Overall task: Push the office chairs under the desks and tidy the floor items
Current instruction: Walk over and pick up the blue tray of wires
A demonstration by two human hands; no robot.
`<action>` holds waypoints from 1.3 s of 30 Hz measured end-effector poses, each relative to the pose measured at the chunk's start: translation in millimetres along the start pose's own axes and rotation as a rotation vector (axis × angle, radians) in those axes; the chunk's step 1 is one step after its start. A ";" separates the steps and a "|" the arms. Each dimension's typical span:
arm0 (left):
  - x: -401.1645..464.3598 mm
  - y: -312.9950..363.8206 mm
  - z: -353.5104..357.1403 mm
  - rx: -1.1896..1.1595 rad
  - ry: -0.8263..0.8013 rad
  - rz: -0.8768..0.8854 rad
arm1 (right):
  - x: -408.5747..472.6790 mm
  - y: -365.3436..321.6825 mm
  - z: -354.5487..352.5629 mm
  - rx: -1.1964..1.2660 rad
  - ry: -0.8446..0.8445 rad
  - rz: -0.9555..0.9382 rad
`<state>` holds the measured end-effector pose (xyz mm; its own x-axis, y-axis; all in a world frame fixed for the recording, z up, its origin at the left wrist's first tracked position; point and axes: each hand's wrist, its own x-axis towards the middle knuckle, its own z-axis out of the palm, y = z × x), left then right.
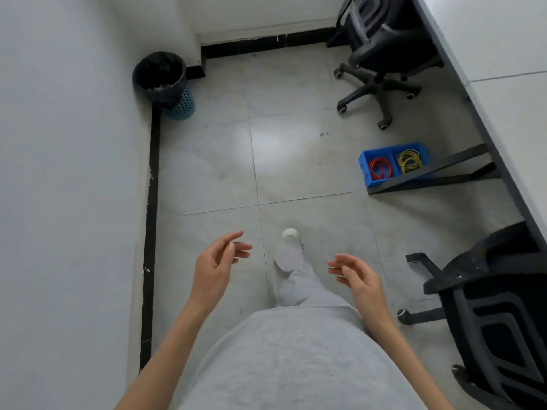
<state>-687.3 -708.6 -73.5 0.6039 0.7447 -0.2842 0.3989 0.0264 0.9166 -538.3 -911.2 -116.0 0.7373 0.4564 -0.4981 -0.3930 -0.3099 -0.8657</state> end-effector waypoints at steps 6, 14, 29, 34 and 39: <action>117.8 39.1 20.4 -0.059 0.046 -0.114 | 150.4 -111.1 16.4 0.012 0.016 -0.092; 287.2 109.6 48.5 -0.010 -0.085 -0.108 | 301.9 -224.1 11.7 0.071 0.136 -0.186; 659.3 291.1 230.5 0.508 -1.125 0.349 | 456.3 -261.4 55.2 0.612 1.026 0.111; 675.0 304.3 274.5 0.559 -1.343 0.466 | 469.1 -273.2 80.9 0.711 1.192 0.099; 673.7 290.1 296.2 0.597 -1.505 0.434 | 488.6 -279.6 88.4 0.730 1.279 0.048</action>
<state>39.6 -396.8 -82.4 0.6690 -0.6402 -0.3777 0.0115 -0.4991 0.8664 -116.8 -527.9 -121.6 0.5363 -0.6935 -0.4811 -0.3277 0.3542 -0.8759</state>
